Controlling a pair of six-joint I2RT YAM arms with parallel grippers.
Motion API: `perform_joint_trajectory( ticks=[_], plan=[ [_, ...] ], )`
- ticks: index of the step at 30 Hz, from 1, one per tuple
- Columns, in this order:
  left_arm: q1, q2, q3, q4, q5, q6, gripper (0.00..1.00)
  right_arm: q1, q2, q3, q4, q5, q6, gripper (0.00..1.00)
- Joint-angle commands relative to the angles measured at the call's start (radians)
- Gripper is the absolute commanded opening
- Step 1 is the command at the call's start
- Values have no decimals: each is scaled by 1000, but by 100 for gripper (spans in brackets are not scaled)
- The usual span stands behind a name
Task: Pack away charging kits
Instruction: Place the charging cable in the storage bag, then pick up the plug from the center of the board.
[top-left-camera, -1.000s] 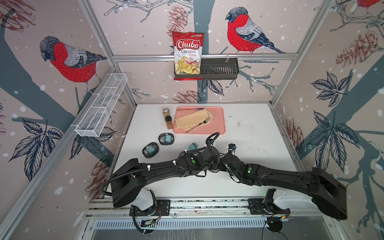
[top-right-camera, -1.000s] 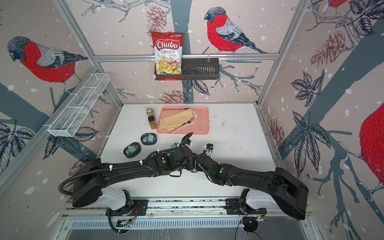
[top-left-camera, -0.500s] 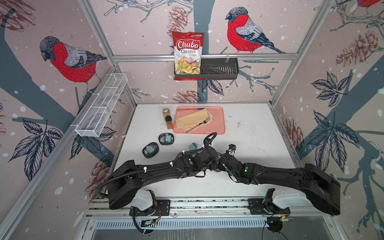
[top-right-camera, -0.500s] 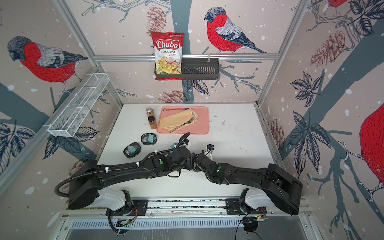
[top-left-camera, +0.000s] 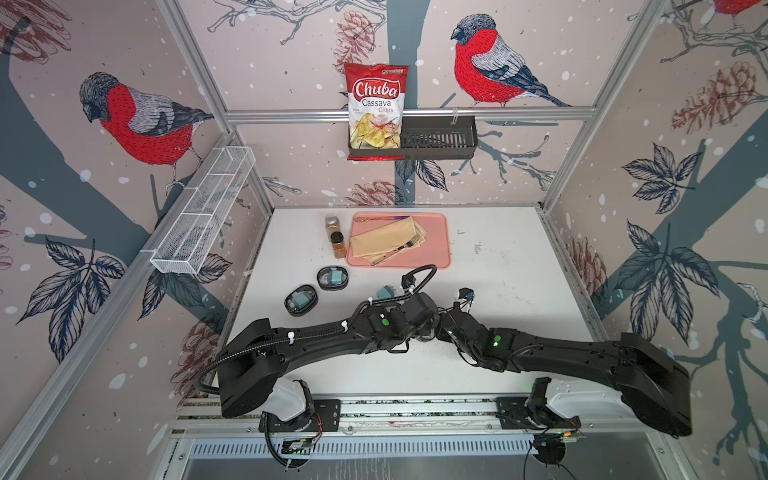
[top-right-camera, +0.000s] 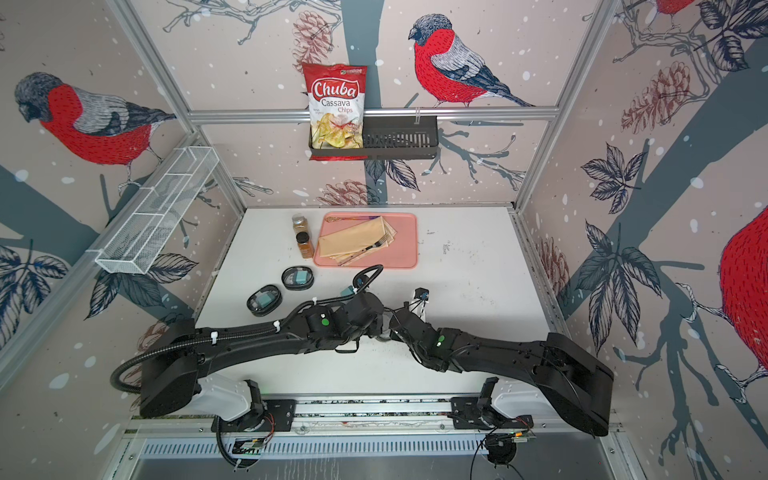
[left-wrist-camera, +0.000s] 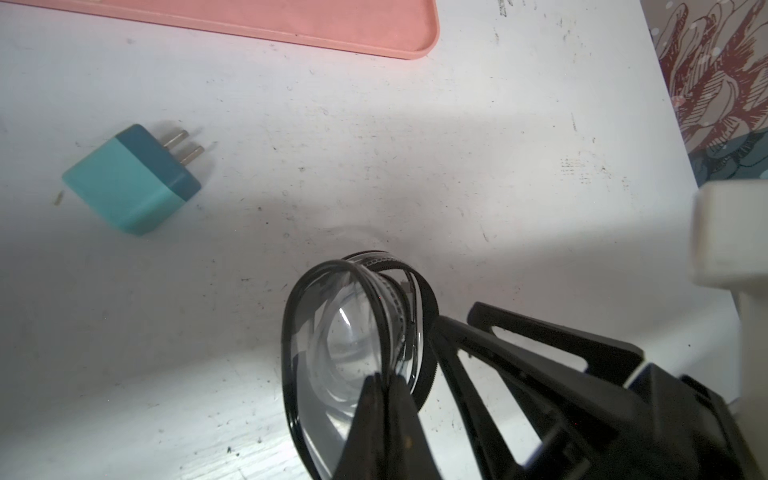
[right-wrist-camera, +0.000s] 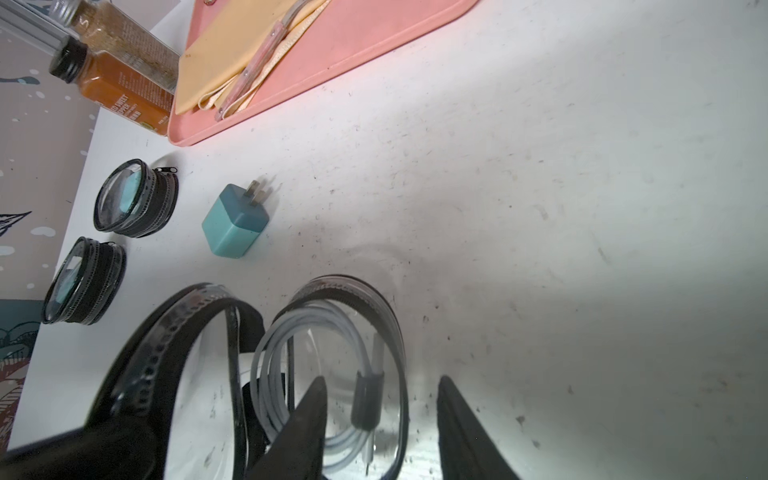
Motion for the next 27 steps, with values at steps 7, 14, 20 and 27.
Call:
perform_joint_trajectory(
  ticks=[7, 14, 20, 27],
  plan=[
    [13, -65, -26, -165, -128, -93, 0, -9, -75, -17, 27, 26, -66, 73],
    [121, -249, -176, -222, -133, -122, 0, -34, 6, 51, 32, 15, -85, 88],
    [226, -444, -310, -260, -213, -93, 0, -35, 260, 261, -21, 11, -101, 93],
    [430, -598, -415, -245, -143, 6, 0, -33, 639, 640, -198, 36, -115, 97]
  ],
)
